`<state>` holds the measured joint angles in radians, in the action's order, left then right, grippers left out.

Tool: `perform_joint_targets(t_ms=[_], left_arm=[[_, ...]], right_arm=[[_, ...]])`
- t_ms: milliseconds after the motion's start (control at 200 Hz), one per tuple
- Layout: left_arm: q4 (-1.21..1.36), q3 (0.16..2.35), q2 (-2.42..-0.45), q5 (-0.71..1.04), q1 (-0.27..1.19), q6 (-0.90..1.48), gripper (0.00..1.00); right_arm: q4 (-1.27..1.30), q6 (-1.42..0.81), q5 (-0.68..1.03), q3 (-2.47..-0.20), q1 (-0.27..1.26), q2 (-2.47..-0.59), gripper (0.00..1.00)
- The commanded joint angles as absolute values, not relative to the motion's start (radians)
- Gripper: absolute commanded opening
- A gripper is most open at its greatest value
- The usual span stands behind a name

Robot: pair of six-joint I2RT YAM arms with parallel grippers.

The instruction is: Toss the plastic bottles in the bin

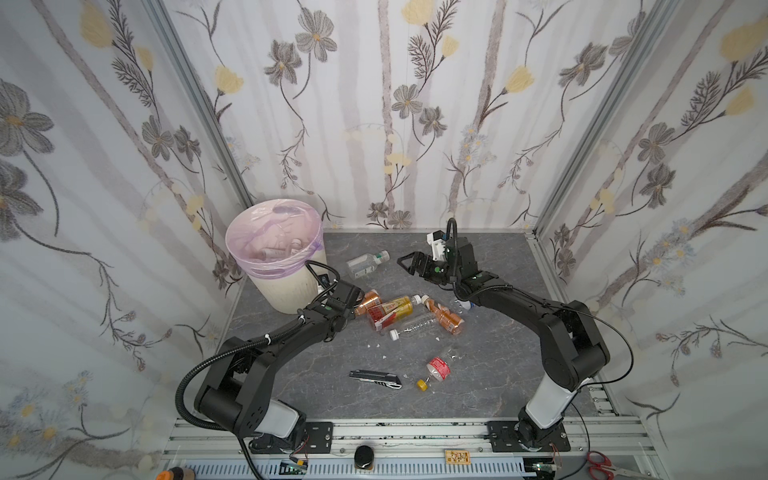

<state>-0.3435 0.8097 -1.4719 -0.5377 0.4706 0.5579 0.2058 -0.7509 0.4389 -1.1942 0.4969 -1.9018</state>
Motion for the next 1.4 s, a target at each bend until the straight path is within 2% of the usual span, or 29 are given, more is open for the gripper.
perform_joint_targets(t_ms=[0,365,969,1394], left_arm=[[-0.365,0.817,-1.503,-0.589,0.455,0.544,1.00],[-0.399,0.860,-1.641,-0.542,0.421,0.561,1.00],[-0.414,0.918,-1.698,-0.494,0.431,0.548,1.00],[-0.468,1.047,-1.651,-0.428,0.624,0.613,1.00]], right_arm=[[0.261,-0.757,0.443,-1.177,0.490,-1.878,1.00],[0.267,-0.760,0.449,-1.153,0.481,-1.858,1.00],[0.281,-0.766,0.458,-1.126,0.463,-1.842,1.00],[0.295,-0.767,0.448,-1.111,0.460,-1.853,1.00]])
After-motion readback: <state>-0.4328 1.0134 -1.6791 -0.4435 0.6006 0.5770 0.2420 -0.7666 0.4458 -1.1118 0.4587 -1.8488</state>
